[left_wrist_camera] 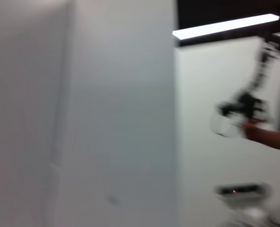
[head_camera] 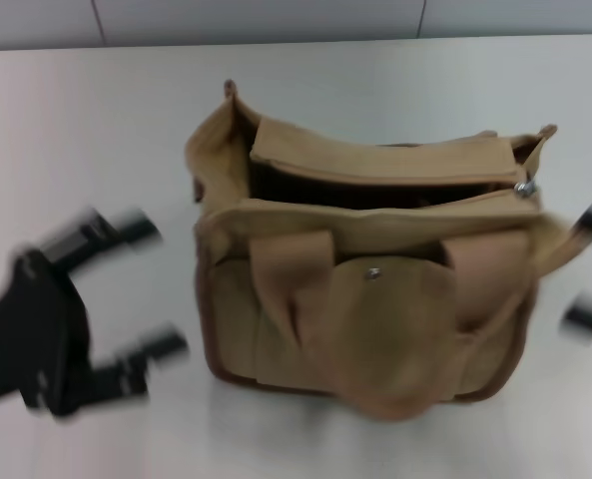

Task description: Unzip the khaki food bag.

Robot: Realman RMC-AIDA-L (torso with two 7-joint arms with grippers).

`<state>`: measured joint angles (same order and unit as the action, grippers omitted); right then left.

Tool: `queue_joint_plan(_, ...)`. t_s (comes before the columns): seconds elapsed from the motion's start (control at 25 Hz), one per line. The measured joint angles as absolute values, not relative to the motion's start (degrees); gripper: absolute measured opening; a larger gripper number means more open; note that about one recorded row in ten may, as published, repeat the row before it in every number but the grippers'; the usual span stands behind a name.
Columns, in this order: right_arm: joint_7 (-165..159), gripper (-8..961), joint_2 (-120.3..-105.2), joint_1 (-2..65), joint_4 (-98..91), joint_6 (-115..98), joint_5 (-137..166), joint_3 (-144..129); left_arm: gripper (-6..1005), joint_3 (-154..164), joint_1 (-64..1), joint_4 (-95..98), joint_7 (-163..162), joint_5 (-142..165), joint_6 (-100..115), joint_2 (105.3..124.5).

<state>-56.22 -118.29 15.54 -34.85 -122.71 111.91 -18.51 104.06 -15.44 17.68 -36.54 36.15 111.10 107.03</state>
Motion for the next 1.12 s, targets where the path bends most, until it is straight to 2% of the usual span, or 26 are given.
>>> queue_joint_plan(0.12, -55.8, 800, -118.3, 16.0, -36.4, -124.3, 118.5, -23.1, 837, 104.0, -18.1, 18.0, -41.5, 46.0, 110.9, 106.54)
queue_joint_plan(0.36, -56.1, 799, -119.0, 17.4, -36.2, -121.6, 122.0, -24.4, 836, 103.2, -21.6, 17.3, -44.6, 54.5, 106.5, 108.86)
queue_joint_plan(0.76, -54.0, 797, -118.36, 13.5, -35.9, -125.3, 115.0, -24.7, 836, 103.1, -22.3, 17.3, -45.0, 54.6, 105.0, 109.23)
queue_joint_plan(1.12, -53.5, 797, -118.78, 15.0, -35.6, -124.1, 116.6, -28.8, 835, 103.1, -22.7, 17.6, -45.1, 54.6, 105.2, 109.25)
